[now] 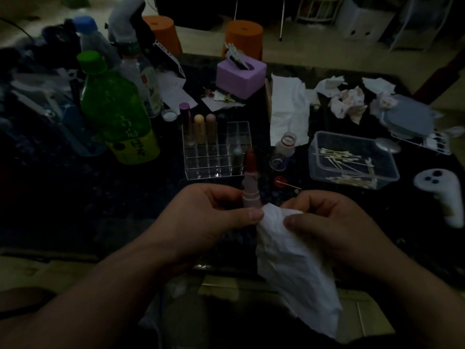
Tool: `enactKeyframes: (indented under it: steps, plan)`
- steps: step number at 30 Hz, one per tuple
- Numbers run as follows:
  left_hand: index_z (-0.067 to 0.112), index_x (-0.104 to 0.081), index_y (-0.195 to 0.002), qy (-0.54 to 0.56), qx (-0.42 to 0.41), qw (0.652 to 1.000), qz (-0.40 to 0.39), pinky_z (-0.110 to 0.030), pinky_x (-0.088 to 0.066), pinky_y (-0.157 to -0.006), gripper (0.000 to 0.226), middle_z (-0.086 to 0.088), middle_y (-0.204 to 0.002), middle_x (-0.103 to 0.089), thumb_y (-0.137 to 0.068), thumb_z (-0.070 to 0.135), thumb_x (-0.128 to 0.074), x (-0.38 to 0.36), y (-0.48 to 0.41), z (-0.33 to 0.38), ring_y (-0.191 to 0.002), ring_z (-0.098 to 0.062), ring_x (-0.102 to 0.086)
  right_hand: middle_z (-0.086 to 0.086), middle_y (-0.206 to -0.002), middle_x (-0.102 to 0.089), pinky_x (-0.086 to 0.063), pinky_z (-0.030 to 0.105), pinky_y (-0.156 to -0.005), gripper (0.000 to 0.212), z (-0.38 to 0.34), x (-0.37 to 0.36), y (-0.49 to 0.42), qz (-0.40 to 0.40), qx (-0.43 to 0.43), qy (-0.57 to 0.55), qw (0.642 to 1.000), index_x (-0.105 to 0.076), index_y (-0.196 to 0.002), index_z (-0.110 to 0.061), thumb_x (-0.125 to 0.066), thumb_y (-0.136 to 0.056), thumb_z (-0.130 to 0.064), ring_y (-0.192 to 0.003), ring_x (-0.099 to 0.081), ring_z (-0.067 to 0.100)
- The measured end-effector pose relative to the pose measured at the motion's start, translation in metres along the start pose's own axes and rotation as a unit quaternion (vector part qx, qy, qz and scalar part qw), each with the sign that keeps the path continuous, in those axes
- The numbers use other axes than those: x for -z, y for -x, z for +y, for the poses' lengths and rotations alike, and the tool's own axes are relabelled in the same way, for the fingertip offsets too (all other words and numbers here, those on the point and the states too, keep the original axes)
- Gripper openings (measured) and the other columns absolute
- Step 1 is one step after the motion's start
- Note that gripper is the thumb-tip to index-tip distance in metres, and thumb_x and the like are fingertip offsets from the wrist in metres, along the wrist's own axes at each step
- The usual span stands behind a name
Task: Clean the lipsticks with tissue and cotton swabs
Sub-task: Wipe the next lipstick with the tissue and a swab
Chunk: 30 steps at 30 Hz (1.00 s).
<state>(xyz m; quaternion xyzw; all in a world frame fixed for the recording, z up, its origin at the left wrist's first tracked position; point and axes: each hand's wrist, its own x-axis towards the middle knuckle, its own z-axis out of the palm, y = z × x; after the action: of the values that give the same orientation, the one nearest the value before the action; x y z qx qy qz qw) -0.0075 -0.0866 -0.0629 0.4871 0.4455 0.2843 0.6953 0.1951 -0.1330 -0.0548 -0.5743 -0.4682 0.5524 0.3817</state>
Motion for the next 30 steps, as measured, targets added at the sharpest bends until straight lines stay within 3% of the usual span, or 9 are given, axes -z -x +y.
enactKeyframes:
  steps: [5,8,11,13,16,19,23,28,30]
  plan:
    - [0.014,-0.08,-0.09,-0.076,0.002,0.995,0.063,-0.015,-0.056,-0.07,0.016,0.002,-0.087,-0.079,-0.074,0.012,-0.08,0.003,0.0,0.005,-0.083,-0.009,-0.075,0.027,-0.084,-0.065,-0.045,0.034,-0.06,0.013,-0.002,0.004,-0.002,0.045,-0.004,0.027,0.999,-0.062,-0.058,-0.014,-0.065,-0.07,-0.017,-0.066,-0.056,0.023]
    - [0.017,-0.08,-0.093,-0.132,0.02,0.989,0.056,-0.02,-0.058,-0.074,0.014,0.004,-0.088,-0.079,-0.079,0.016,-0.08,0.006,0.002,0.008,-0.086,-0.011,-0.074,0.019,-0.077,-0.067,-0.047,0.035,-0.059,0.017,0.002,0.009,-0.005,0.101,0.032,0.115,0.988,-0.065,-0.065,-0.011,-0.071,-0.081,-0.013,-0.063,-0.059,0.02]
    - [0.015,-0.078,-0.096,-0.146,0.048,0.987,0.041,-0.032,-0.061,-0.078,0.013,-0.002,-0.086,-0.079,-0.083,0.017,-0.077,0.005,0.004,0.009,-0.081,-0.021,-0.076,0.008,-0.076,-0.07,-0.054,0.038,-0.064,0.015,0.005,0.004,-0.006,0.125,0.074,0.147,0.979,-0.069,-0.07,-0.014,-0.071,-0.084,-0.01,-0.072,-0.067,0.028]
    - [0.015,-0.075,-0.097,-0.12,0.072,0.99,0.016,-0.042,-0.061,-0.067,0.012,-0.012,-0.082,-0.077,-0.085,0.018,-0.074,0.002,0.006,0.012,-0.069,-0.032,-0.074,0.008,-0.076,-0.07,-0.054,0.036,-0.063,0.015,0.004,-0.004,-0.004,0.126,0.101,0.126,0.979,-0.069,-0.07,-0.016,-0.075,-0.082,-0.02,-0.074,-0.066,0.028]
    - [0.019,-0.076,-0.093,-0.12,0.064,0.99,-0.022,-0.029,-0.054,-0.052,0.008,-0.014,-0.073,-0.074,-0.085,0.021,-0.074,0.001,0.008,0.012,-0.055,-0.023,-0.066,0.008,-0.078,-0.07,-0.055,0.031,-0.064,0.015,0.002,-0.013,-0.001,0.119,0.131,0.095,0.98,-0.068,-0.071,-0.014,-0.075,-0.081,-0.023,-0.073,-0.067,0.025]
    - [0.02,-0.079,-0.092,-0.117,0.026,0.992,-0.045,-0.02,-0.053,-0.065,0.016,0.0,-0.085,-0.077,-0.078,0.028,-0.077,0.0,0.008,0.008,-0.069,-0.008,-0.07,0.005,-0.086,-0.072,-0.057,0.029,-0.067,0.015,0.003,-0.018,0.0,0.084,0.15,0.075,0.982,-0.067,-0.074,-0.009,-0.074,-0.085,-0.016,-0.078,-0.07,0.021]
    - [0.025,-0.08,-0.094,-0.142,-0.017,0.988,-0.056,-0.026,-0.052,-0.095,0.028,0.019,-0.119,-0.069,-0.07,0.039,-0.075,-0.001,0.004,0.006,-0.11,0.003,-0.065,0.003,-0.099,-0.072,-0.056,0.025,-0.072,0.006,0.004,-0.018,0.001,0.036,0.152,0.036,0.987,-0.067,-0.074,-0.007,-0.067,-0.08,-0.009,-0.089,-0.07,0.018]
    - [0.017,-0.078,-0.099,-0.095,0.013,0.993,-0.064,-0.04,-0.058,-0.093,0.031,-0.002,-0.099,-0.078,-0.07,0.028,-0.078,0.001,0.001,0.004,-0.096,-0.019,-0.074,0.009,-0.106,-0.072,-0.056,0.028,-0.078,0.004,0.001,-0.013,0.0,0.001,0.131,-0.031,0.991,-0.07,-0.072,-0.013,-0.072,-0.075,-0.013,-0.1,-0.07,0.024]
    - [0.012,-0.076,-0.099,-0.08,0.023,0.994,-0.066,-0.045,-0.058,-0.091,0.033,-0.009,-0.092,-0.078,-0.069,0.027,-0.079,0.002,0.001,0.005,-0.089,-0.027,-0.075,0.013,-0.097,-0.074,-0.057,0.033,-0.075,0.009,0.0,-0.011,-0.001,0.001,0.068,-0.127,0.99,-0.074,-0.072,-0.012,-0.067,-0.074,-0.015,-0.091,-0.071,0.026]
